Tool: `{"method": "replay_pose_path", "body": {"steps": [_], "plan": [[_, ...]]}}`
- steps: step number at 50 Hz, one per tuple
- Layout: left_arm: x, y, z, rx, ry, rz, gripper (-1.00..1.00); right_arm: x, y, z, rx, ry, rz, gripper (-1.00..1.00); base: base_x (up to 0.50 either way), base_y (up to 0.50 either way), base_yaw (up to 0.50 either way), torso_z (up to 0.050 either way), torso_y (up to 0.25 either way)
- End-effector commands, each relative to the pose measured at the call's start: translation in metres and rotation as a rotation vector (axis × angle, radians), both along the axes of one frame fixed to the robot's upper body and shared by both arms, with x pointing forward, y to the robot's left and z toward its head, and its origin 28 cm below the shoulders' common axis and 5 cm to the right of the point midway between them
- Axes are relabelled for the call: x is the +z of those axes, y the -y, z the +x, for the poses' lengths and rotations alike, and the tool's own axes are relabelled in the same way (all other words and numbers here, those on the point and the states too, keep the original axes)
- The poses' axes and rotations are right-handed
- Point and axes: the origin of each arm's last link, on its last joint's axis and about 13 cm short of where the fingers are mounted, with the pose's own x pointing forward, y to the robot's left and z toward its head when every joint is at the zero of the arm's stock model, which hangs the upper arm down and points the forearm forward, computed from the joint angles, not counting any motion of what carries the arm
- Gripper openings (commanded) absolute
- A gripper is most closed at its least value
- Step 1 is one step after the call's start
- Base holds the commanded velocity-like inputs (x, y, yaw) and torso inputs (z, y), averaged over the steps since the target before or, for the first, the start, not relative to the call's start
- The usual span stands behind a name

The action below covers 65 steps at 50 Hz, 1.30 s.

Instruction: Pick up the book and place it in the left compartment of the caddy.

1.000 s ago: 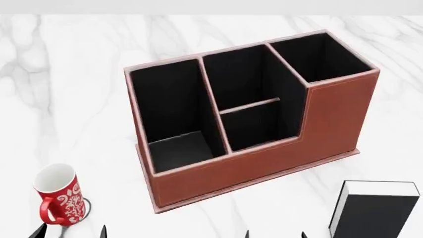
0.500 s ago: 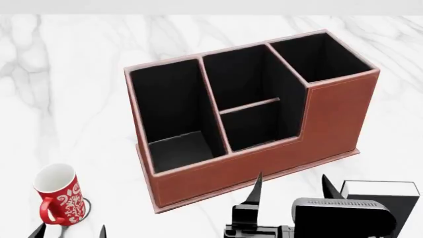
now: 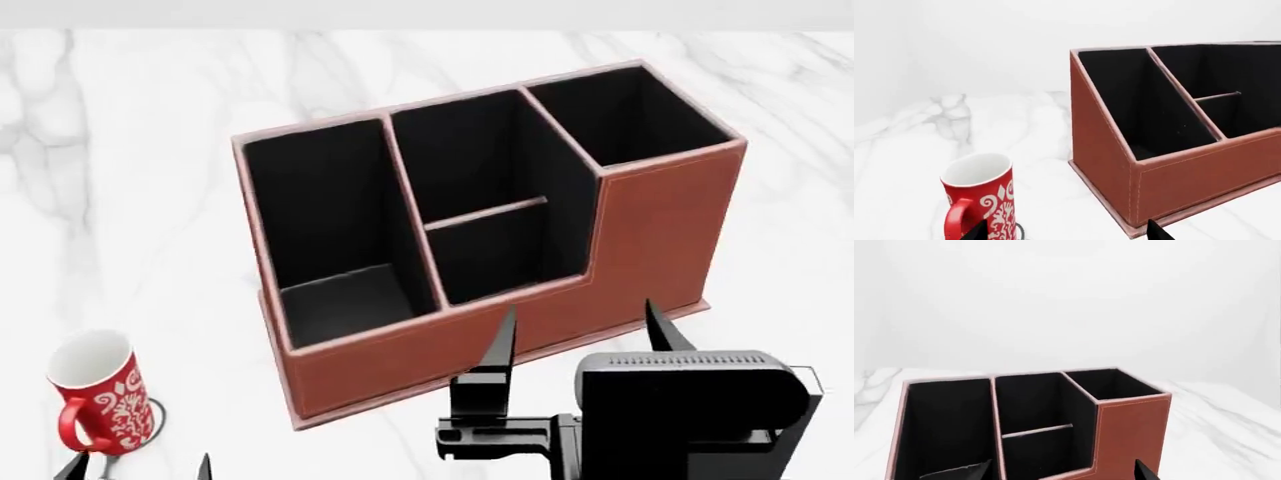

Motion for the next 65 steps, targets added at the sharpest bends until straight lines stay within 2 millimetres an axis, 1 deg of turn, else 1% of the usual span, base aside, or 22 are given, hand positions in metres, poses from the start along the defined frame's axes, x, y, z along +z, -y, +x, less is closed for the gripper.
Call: {"method": "replay_pose_path", "body": {"steps": [1, 4, 18, 39, 56, 58, 61, 62, 63, 64, 65], "plan": [[0.0, 0.002, 0.0, -0.003, 0.0, -0.003, 1.0, 0.003, 0.0, 0.0, 0.004, -0.004, -0.003, 1.0, 0.0, -0.5, 0.0, 0.0, 0.0], [0.0, 0.002, 0.0, -0.003, 0.0, -0.002, 1.0, 0.003, 0.0, 0.0, 0.002, 0.001, 0.003, 1.0, 0.0, -0.5, 0.0, 0.0, 0.0], [-0.001, 0.002, 0.0, -0.002, -0.001, 0.0, 1.0, 0.002, -0.003, 0.0, -0.011, -0.002, -0.027, 1.0, 0.0, 0.0, 0.0, 0.0, 0.0], [-0.001, 0.002, -0.001, -0.005, 0.007, 0.005, 1.0, 0.001, -0.005, 0.0, -0.011, 0.0, -0.04, 1.0, 0.5, 0.0, 0.0, 0.0, 0.0], [0.0, 0.002, -0.002, -0.007, 0.01, 0.005, 1.0, 0.0, -0.006, 0.0, -0.008, -0.01, -0.042, 1.0, 0.0, 0.0, 0.0, 0.0, 0.001], [0.0, 0.002, -0.002, -0.008, 0.011, 0.003, 1.0, 0.003, -0.006, -0.001, -0.005, -0.034, -0.006, 1.0, 0.0, 0.0, 0.0, 0.0, 0.0], [0.0, 0.002, -0.001, -0.006, 0.008, 0.001, 1.0, 0.017, -0.004, -0.006, -0.022, -0.065, 0.041, 1.0, 0.0, 0.0, 0.0, 0.0, 0.0], [0.0, 0.002, -0.002, -0.007, 0.009, 0.001, 1.0, 0.024, -0.003, -0.007, -0.027, -0.077, 0.035, 1.0, 0.0, 0.0, 0.0, 0.0, 0.0], [0.0, 0.002, -0.002, -0.01, 0.009, 0.0, 1.0, 0.035, -0.001, -0.009, -0.037, -0.082, 0.02, 1.0, 0.0, 0.0, 0.0, 0.0, 0.0], [0.001, 0.002, -0.003, -0.011, 0.01, 0.0, 1.0, 0.044, 0.0, -0.01, 0.109, -0.127, 0.013, 1.0, 0.0, 0.0, 0.0, 0.0, 0.0], [0.001, 0.002, -0.003, -0.011, 0.01, -0.001, 1.0, 0.05, 0.001, -0.01, 0.038, -0.118, 0.014, 1.0, 0.0, 0.0, 0.0, 0.0, 0.0]]}}
